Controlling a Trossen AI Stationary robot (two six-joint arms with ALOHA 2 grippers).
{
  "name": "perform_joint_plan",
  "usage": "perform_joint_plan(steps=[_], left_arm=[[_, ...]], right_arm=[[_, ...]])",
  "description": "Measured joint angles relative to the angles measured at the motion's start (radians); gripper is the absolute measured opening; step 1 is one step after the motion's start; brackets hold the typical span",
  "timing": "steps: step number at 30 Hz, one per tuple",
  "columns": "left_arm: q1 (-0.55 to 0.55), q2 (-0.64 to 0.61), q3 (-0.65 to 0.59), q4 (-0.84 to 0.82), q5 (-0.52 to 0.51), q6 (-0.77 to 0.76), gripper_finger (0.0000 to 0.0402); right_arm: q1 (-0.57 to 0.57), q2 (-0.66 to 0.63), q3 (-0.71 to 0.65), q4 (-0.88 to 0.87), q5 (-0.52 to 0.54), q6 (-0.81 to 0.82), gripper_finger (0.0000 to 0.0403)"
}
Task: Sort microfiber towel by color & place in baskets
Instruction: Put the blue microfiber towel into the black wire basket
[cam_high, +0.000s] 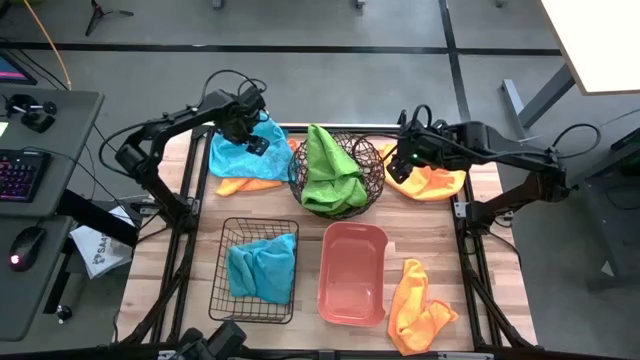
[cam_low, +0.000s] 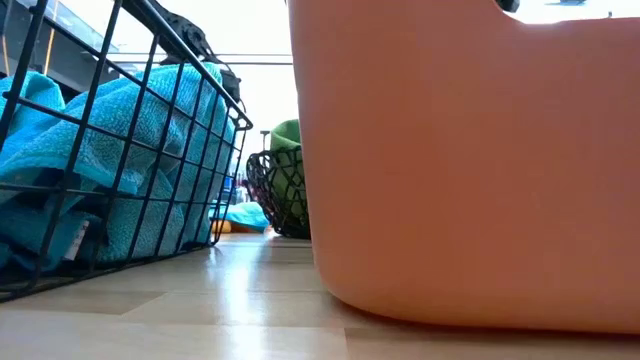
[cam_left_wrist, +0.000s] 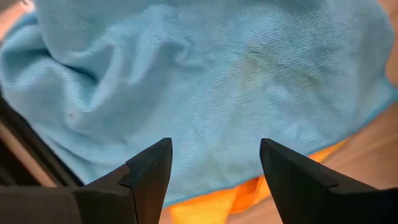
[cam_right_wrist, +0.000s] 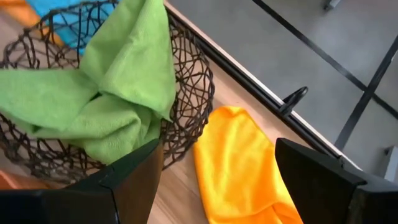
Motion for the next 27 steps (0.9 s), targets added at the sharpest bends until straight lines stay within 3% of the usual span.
perform_joint_plan(steps=[5, 15, 27], left_arm=[[0.0, -0.029, -0.092, 0.064, 0.009, -0.021, 0.0232], [0.013, -0.222, -0.451, 0.394, 0.026, -0.179, 0.0232], [0.077, -0.159, -0.475, 0.457, 0.057, -0.179, 0.0232]], right_arm=[[-0.009, 0.0, 0.0, 0.008, 0.002, 0.042, 0.0307], [-0.009, 0.001, 0.0, 0.086, 0.006, 0.091, 0.0307], [-0.009, 0.002, 0.0, 0.124, -0.006, 0.126, 0.0307]])
